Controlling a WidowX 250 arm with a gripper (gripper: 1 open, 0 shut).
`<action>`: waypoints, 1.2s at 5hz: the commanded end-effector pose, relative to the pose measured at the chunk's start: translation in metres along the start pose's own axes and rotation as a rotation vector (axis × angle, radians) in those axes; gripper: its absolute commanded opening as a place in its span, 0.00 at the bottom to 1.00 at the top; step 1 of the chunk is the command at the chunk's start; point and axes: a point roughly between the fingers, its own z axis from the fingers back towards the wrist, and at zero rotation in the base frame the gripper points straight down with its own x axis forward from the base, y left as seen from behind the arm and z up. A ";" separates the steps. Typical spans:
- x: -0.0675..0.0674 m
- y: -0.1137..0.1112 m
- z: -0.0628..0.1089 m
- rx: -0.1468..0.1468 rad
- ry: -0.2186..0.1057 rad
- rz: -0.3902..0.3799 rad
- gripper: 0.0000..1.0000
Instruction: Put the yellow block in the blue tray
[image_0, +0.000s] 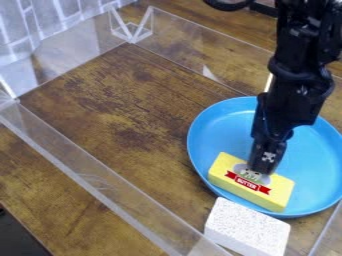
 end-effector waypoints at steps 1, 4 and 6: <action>0.003 0.006 0.010 0.037 -0.035 0.024 1.00; 0.006 0.012 -0.007 0.033 -0.048 0.080 1.00; 0.009 0.014 -0.021 0.019 -0.051 0.096 1.00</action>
